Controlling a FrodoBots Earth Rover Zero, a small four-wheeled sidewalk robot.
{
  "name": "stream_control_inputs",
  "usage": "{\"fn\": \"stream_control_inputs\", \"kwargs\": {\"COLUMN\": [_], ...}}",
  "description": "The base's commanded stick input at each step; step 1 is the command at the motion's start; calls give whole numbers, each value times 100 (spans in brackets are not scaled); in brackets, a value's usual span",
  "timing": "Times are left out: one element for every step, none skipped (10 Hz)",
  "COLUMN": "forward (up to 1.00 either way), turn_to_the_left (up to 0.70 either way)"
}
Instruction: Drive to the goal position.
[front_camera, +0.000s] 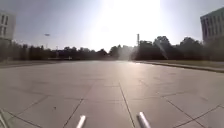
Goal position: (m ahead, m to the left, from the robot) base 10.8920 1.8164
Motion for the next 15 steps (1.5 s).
{"fn": "stream_control_inputs", "kwargs": {"forward": [70,70,70,70,70,70,70,70,70,70,70,70,70,70,70], "turn_to_the_left": [0,0,0,0,0,0,0,0,0,0,0,0,0,0,0]}}
